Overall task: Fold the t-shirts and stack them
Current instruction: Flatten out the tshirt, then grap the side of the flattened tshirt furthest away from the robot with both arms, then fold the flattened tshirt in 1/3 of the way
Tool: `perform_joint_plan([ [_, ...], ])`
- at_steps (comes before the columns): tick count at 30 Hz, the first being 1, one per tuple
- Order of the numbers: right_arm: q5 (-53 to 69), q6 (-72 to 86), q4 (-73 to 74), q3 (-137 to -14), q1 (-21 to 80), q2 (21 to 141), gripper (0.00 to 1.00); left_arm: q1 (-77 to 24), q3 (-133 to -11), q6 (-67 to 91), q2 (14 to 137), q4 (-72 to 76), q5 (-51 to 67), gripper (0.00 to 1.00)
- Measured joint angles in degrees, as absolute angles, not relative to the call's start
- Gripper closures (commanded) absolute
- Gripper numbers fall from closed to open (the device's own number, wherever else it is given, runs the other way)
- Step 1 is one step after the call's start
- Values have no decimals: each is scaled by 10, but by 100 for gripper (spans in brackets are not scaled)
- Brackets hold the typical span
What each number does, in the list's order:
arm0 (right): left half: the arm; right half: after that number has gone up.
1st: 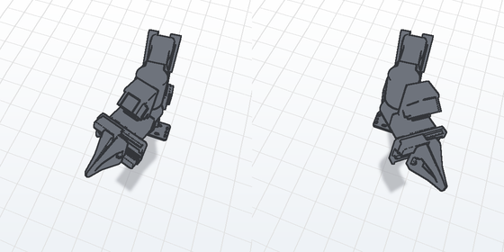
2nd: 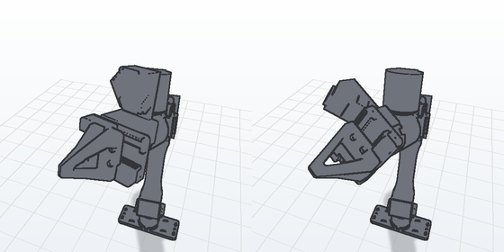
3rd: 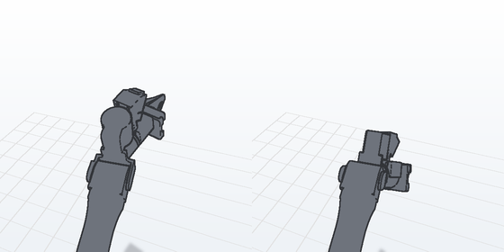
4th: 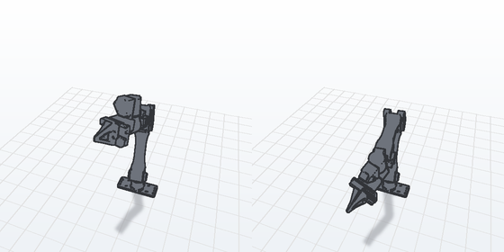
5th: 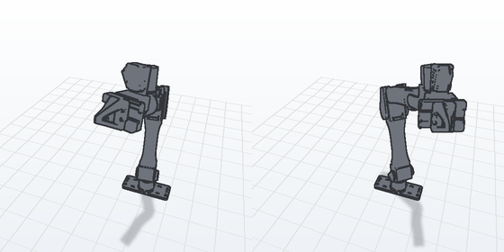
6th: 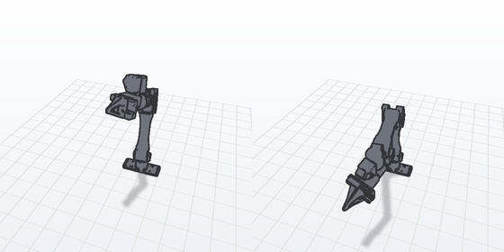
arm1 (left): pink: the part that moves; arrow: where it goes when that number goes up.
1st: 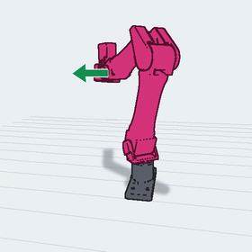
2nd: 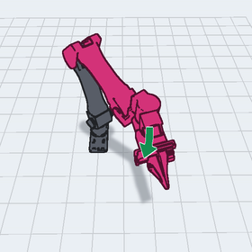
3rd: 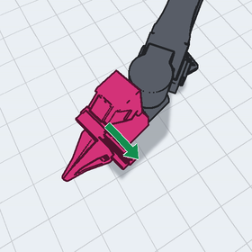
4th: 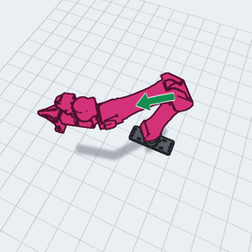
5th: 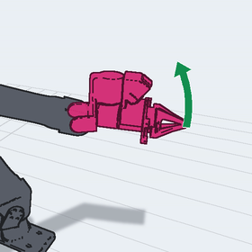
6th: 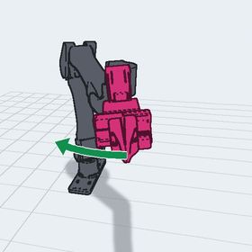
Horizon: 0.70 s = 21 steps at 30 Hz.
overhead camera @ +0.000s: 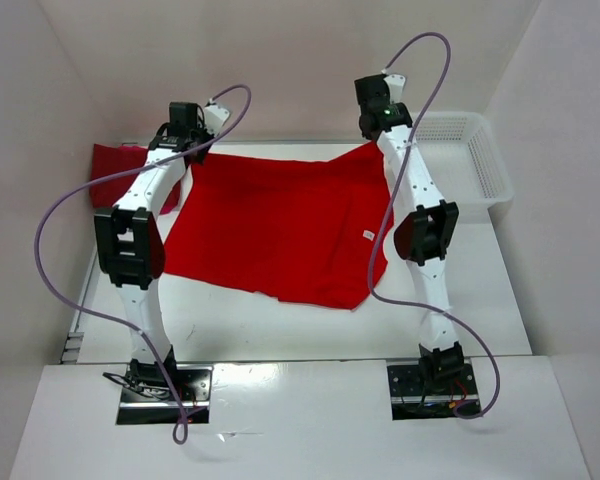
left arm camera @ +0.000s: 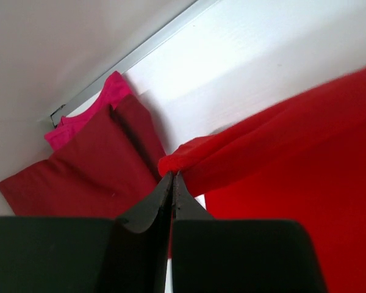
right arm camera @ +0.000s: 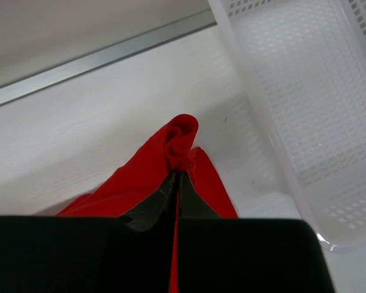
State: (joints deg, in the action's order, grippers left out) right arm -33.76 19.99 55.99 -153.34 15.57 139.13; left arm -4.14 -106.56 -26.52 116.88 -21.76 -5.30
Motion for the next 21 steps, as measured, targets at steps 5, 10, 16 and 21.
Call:
perform_joint_plan([
  [5,-334,218,577,-1526,159,1386,100,-30,-1085,-268,1193,-190,-67,100],
  [10,-308,251,552,-1330,174,1284,100,-28,-1054,-271,1189,-142,-78,100],
  [16,-261,288,488,-984,198,1095,100,-25,-1009,-273,1189,-138,-72,100],
  [21,-259,312,466,-898,210,1032,100,-24,-1007,-283,1189,-130,-65,100],
])
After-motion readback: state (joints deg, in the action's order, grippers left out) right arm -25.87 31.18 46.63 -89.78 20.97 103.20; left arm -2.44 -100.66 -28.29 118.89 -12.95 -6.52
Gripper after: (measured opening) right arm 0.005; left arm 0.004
